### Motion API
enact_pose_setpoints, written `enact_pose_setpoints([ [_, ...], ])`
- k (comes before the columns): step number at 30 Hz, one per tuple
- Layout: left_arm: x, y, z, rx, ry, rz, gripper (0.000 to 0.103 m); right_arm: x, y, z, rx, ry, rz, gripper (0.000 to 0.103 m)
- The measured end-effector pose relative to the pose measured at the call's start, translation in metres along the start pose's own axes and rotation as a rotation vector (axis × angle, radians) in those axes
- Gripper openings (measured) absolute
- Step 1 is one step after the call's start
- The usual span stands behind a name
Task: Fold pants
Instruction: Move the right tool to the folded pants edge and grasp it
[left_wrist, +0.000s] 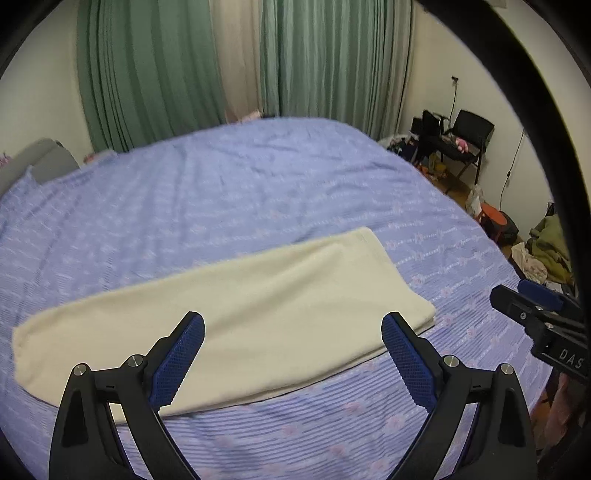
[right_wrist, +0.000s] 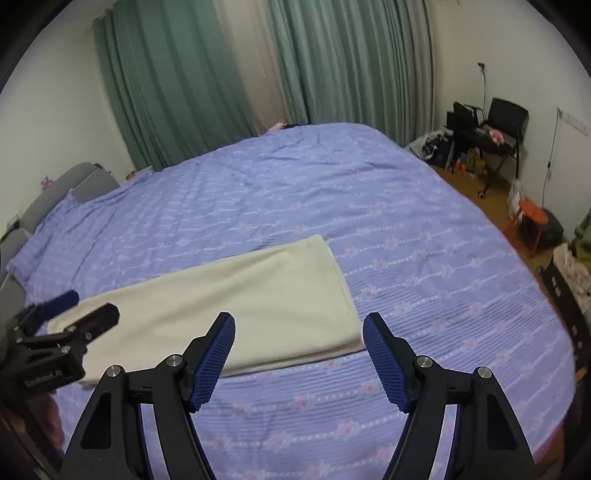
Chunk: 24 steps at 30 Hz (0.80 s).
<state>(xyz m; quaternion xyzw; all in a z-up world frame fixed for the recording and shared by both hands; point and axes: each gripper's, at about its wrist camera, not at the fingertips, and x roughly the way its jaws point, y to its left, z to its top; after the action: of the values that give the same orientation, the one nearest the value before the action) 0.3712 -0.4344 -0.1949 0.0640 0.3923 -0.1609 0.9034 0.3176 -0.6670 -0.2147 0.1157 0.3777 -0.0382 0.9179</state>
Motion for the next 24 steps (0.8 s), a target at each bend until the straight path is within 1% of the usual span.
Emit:
enact_pose_setpoints([
  [1, 0.015, -0.007, -0.001, 0.012, 0.014, 0.008, 0.098, 0.011, -0.006, -0.003, 0.009, 0.007, -0.003, 0.068],
  [2, 0.024, -0.013, -0.003, 0.025, 0.021, 0.019, 0.098, 0.027, -0.015, -0.006, 0.028, 0.025, -0.006, 0.062],
  [3, 0.037, -0.020, -0.005, 0.042, 0.028, 0.032, 0.098, 0.037, -0.020, -0.009, 0.042, 0.039, -0.001, 0.058],
  [6, 0.068, -0.036, -0.011, 0.082, 0.055, 0.045, 0.098, 0.071, -0.039, -0.021, 0.101, 0.088, 0.010, 0.051],
  [9, 0.093, -0.048, -0.017, 0.102, 0.074, 0.047, 0.098, 0.101, -0.053, -0.034, 0.153, 0.128, 0.016, 0.047],
  [14, 0.119, -0.057, -0.025, 0.105, 0.097, 0.051, 0.098, 0.135, -0.066, -0.047, 0.229, 0.168, 0.035, 0.046],
  [22, 0.135, -0.067, -0.022, 0.093, 0.107, 0.057, 0.098, 0.168, -0.078, -0.052, 0.300, 0.229, 0.056, 0.046],
  [23, 0.136, -0.068, -0.021, 0.092, 0.107, 0.055, 0.098, 0.172, -0.080, -0.051, 0.313, 0.237, 0.055, 0.041],
  [24, 0.137, -0.069, -0.020, 0.093, 0.108, 0.054, 0.098, 0.174, -0.082, -0.051, 0.322, 0.236, 0.052, 0.030],
])
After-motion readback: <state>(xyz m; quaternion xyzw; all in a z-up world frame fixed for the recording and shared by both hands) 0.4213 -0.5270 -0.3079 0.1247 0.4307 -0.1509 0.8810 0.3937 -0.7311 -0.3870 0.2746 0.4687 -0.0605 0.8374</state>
